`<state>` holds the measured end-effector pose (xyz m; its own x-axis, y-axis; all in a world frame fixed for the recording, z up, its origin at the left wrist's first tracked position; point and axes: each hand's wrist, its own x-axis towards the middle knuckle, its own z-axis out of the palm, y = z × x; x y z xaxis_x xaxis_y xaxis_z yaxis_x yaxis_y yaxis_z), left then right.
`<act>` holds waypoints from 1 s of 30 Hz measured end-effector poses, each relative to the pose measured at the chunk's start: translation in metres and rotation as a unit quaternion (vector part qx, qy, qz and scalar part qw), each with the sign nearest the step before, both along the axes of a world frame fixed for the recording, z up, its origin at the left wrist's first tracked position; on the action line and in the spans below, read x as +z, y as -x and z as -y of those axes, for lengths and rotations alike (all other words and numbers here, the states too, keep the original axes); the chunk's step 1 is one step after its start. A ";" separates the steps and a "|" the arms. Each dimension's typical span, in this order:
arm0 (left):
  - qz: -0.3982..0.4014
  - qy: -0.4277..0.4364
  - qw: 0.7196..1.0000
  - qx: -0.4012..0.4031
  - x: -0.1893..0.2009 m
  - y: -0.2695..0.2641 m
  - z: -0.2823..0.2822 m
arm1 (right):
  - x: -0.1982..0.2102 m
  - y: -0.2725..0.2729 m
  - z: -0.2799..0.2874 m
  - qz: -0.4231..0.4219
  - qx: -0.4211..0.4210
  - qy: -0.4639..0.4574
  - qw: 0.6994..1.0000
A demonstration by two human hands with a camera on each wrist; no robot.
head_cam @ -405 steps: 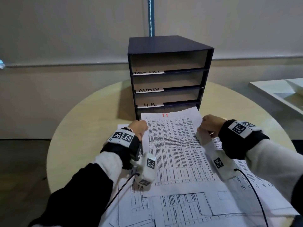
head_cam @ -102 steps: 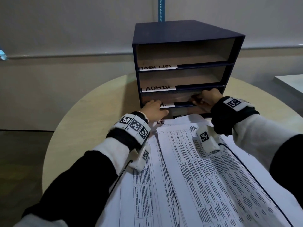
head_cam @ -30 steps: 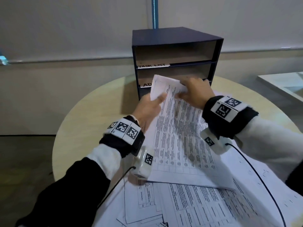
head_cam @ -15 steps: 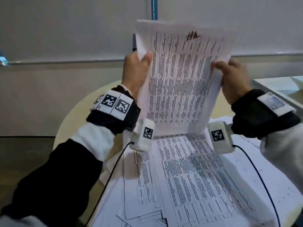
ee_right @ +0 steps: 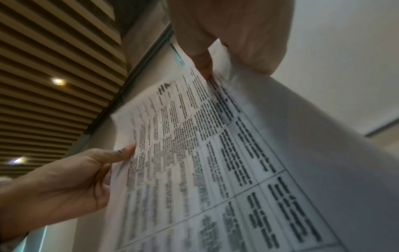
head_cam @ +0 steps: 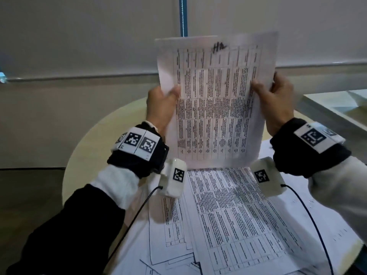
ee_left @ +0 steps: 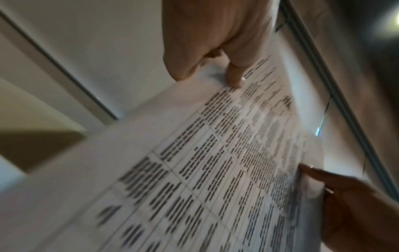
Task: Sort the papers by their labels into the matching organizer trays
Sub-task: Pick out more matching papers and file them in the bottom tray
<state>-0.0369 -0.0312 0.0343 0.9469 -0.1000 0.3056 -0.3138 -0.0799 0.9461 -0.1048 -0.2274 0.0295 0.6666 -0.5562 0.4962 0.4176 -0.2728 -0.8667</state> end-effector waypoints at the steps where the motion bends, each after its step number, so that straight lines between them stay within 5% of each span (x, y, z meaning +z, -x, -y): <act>1: -0.013 -0.006 1.000 0.019 0.001 -0.004 0.000 | 0.003 -0.003 0.001 -0.011 -0.007 0.019 1.000; 5: -0.145 -0.029 0.989 -0.009 -0.018 -0.019 0.003 | -0.014 -0.016 0.011 -0.156 -0.034 0.094 0.983; 11: -0.289 -0.182 0.939 -0.052 -0.070 -0.022 -0.002 | -0.070 -0.017 0.028 -0.346 -0.007 0.083 0.934; 19: -0.313 -0.067 0.947 -0.034 -0.081 -0.026 0.012 | -0.084 -0.006 0.038 -0.420 0.037 -0.031 0.906; 21: -0.318 -0.152 0.936 -0.002 -0.068 -0.026 0.015 | -0.083 -0.002 0.039 -0.411 0.056 -0.057 0.908; 23: -0.200 -0.348 0.916 0.019 -0.066 -0.029 0.014 | -0.084 0.003 0.041 -0.413 0.099 -0.067 0.903; 26: -0.268 -0.252 0.929 0.033 -0.065 -0.048 0.013 | -0.089 0.013 0.047 -0.442 0.211 -0.087 0.868; 28: -0.226 -0.291 0.929 0.036 -0.071 -0.058 0.011 | -0.093 0.018 0.054 -0.459 0.280 -0.102 0.837; 29: -0.214 -0.255 0.943 0.016 -0.074 -0.059 0.010 | -0.094 0.019 0.056 -0.456 0.300 -0.119 0.829; 30: -0.313 -0.133 0.940 0.023 -0.076 -0.067 0.011 | -0.096 0.018 0.059 -0.446 0.304 -0.139 0.831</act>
